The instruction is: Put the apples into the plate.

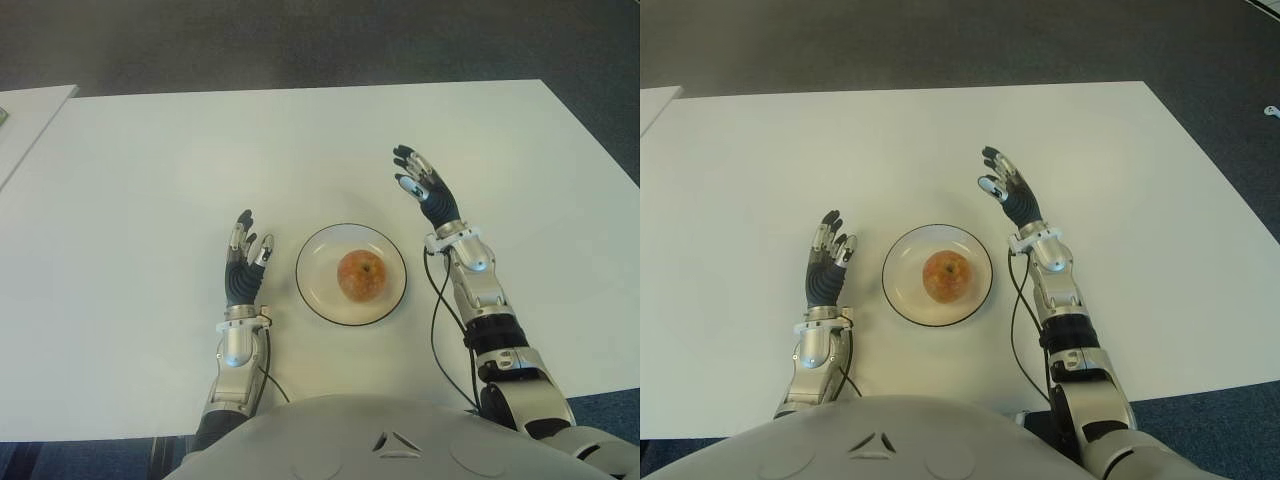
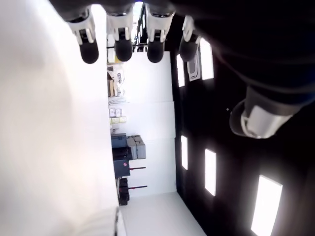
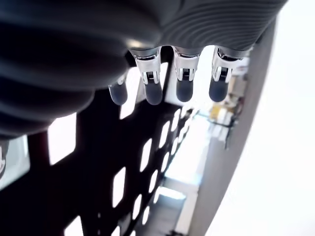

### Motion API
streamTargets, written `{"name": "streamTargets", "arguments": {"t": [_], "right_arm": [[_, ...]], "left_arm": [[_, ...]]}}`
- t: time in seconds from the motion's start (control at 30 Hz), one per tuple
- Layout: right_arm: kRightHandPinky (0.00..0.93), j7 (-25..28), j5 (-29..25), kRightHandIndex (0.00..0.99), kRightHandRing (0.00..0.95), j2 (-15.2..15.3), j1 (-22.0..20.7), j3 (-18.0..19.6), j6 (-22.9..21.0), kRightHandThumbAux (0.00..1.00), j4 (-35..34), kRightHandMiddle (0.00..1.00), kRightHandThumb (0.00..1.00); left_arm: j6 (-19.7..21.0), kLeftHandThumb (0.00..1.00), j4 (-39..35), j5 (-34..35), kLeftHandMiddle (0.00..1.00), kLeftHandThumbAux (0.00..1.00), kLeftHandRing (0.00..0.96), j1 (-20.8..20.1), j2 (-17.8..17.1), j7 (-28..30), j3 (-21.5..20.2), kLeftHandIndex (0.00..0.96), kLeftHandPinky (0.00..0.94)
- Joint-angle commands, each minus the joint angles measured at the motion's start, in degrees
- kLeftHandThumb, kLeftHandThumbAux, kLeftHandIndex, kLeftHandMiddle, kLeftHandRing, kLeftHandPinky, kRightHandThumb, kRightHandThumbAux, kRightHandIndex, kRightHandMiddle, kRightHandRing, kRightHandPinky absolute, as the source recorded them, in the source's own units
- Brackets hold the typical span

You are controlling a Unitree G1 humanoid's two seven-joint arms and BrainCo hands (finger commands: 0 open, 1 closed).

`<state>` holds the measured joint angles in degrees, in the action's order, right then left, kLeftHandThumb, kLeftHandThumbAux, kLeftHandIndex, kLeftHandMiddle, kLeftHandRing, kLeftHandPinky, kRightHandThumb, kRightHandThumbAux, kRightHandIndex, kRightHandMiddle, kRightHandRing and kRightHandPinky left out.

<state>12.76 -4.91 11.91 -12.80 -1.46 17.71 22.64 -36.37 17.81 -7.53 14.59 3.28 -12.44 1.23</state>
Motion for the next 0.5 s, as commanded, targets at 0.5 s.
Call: {"name": "streamTargets", "arguments": {"t": [0.5], "right_arm": [[0.0,1.5,-4.3,0.0,0.0,-2.3,3.3,8.9,7.2,0.457,12.3,0.0,0.034]], "left_arm": [[-3.4,0.0,6.3,0.9,0.0,0.415,0.0,0.9,-0.9,1.4,-0.2,0.026,0.0]]}}
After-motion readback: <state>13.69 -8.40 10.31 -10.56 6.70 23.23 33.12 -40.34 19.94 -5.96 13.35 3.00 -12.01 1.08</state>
